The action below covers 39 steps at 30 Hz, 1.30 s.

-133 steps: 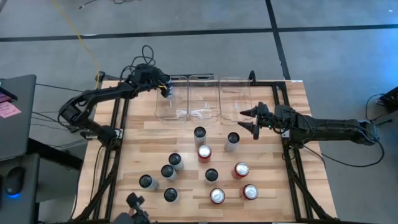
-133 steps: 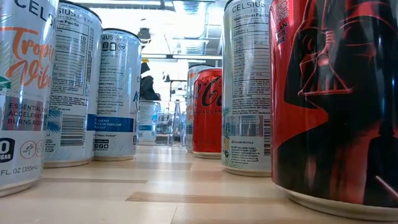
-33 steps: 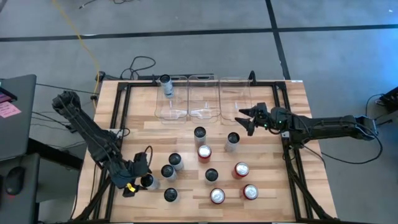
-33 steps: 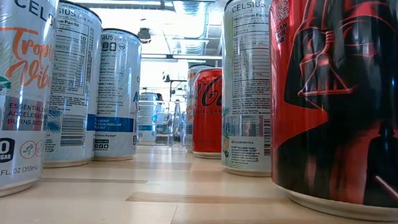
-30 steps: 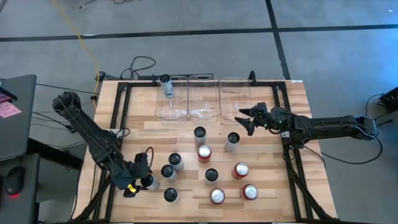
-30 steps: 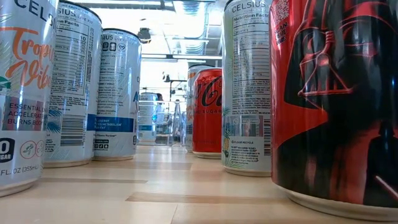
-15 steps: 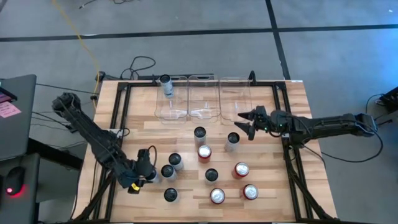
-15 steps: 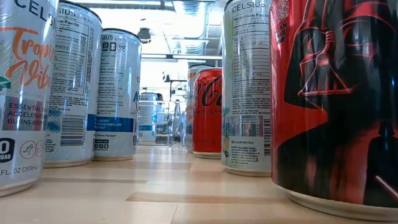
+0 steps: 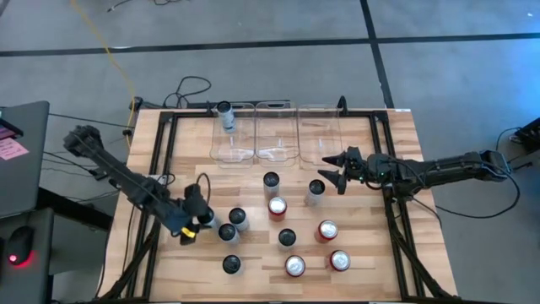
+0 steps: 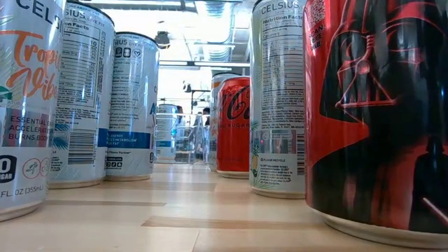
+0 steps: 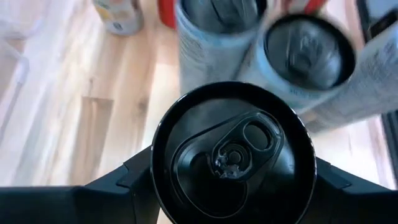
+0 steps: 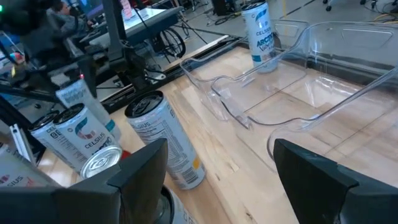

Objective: Sort soda cans
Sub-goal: Put the white-blue soda can into the left transparent bin

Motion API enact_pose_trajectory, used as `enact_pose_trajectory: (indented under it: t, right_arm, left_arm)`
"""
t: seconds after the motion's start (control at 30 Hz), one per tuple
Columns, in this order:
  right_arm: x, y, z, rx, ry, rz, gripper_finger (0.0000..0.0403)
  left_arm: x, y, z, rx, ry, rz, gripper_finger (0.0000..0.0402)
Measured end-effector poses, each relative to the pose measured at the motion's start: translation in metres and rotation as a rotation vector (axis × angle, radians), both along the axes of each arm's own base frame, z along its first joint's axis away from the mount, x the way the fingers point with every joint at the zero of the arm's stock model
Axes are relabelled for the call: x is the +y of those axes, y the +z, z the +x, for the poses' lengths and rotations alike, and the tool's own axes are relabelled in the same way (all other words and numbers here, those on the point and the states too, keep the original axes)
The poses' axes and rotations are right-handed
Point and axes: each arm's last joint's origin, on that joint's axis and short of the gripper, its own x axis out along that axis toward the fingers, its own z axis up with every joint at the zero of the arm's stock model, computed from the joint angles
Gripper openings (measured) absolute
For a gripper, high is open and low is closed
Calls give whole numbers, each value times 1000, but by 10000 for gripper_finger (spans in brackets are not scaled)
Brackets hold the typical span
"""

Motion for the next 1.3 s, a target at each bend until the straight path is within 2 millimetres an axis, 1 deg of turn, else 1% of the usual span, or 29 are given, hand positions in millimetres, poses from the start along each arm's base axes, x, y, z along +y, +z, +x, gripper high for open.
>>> enact_pose_trajectory:
  t: [0.17, 0.3, 0.4, 0.57, 0.7, 0.83, 0.97, 1.07, 1.17, 1.3]
  right_arm:
    - [0, 0, 0, 0, -1, 0, 313]
    - [0, 0, 0, 0, -1, 0, 313]
    - [0, 0, 0, 3, -1, 0, 313]
    - [0, 0, 0, 5, 0, -2, 313]
    - [0, 0, 0, 5, 0, -3, 313]
    - [0, -1, 0, 14, 1, -6, 313]
    - [0, -3, -1, 37, 1, -6, 313]
    - [0, -5, -1, 53, 1, -7, 313]
    - [0, -6, -1, 64, 0, -10, 313]
    - [-2, -6, -2, 70, -6, -11, 313]
  left_arm:
    - [20, 13, -10, -49, 68, -17, 248]
    - [34, 33, -16, -72, 126, -9, 248]
    - [44, 48, -20, -77, 169, 39, 248]
    - [58, 71, -19, -116, 225, 89, 248]
    - [71, 89, -15, -152, 271, 145, 248]
    - [88, 104, -7, -186, 393, 223, 249]
    - [106, 115, 7, -243, 480, 282, 249]
    - [121, 117, 20, -257, 508, 346, 249]
    - [143, 116, 35, -262, 534, 408, 249]
    - [177, 112, 55, -299, 508, 370, 249]
